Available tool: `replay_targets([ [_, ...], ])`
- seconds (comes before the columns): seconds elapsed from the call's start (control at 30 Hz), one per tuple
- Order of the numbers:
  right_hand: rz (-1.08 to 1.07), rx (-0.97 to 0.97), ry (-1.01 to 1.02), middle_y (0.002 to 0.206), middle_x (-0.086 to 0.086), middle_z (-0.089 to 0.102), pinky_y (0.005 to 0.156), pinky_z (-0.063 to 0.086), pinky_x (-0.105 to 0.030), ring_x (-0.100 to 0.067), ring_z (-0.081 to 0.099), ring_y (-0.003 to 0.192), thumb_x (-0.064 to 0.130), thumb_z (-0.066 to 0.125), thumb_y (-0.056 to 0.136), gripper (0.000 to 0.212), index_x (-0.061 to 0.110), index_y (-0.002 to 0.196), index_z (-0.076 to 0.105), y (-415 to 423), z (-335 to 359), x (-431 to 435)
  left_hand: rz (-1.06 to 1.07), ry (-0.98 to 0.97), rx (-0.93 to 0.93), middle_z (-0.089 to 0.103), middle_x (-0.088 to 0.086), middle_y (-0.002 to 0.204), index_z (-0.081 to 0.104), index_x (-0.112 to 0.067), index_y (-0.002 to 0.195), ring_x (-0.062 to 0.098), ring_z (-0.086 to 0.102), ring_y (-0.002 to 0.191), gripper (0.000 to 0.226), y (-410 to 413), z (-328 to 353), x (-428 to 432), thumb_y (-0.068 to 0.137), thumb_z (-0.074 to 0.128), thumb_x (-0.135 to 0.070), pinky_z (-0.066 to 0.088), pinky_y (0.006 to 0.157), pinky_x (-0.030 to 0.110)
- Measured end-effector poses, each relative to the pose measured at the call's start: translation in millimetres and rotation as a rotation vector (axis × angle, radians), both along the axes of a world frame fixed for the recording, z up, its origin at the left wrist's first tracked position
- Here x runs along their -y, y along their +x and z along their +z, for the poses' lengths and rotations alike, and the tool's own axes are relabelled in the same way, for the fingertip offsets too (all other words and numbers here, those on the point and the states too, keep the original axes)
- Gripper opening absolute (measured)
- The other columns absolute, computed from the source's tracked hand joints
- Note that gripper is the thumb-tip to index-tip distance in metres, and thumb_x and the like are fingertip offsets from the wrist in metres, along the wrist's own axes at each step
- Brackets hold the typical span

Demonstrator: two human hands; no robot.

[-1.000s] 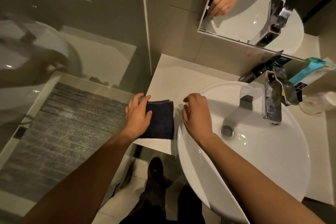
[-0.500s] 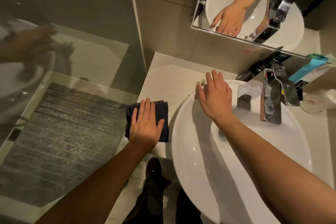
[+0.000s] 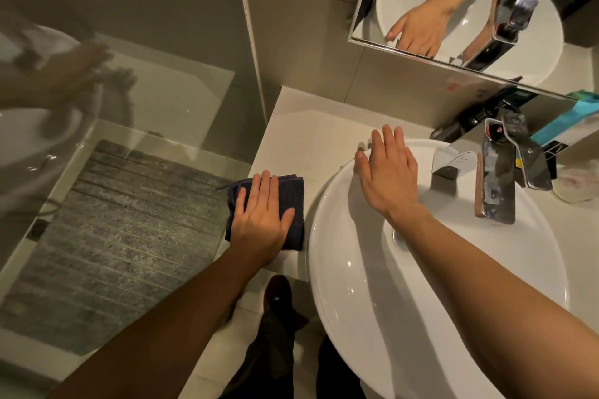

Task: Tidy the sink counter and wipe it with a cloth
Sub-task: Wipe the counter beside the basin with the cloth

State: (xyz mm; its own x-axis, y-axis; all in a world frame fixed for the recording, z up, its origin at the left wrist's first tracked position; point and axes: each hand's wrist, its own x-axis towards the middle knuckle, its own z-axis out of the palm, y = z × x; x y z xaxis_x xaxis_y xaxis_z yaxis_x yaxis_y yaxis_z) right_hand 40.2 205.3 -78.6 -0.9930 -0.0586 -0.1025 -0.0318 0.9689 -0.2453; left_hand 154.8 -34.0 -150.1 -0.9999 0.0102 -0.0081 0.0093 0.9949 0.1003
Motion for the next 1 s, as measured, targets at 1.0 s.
replay_targets([
  [1.0,-0.015,-0.068,0.040,0.169,-0.007,0.017,0.125,0.017,-0.044,-0.023,0.005,0.158,0.050,0.020,0.105,0.064,0.014,0.157,0.029,1,-7,2,-0.061,0.081,0.120,0.016,0.010,0.170,0.015,-0.010,0.162,0.024,0.012,0.158,0.079,-15,7,4,0.103,0.026,-0.061,0.012,0.128,0.049],
])
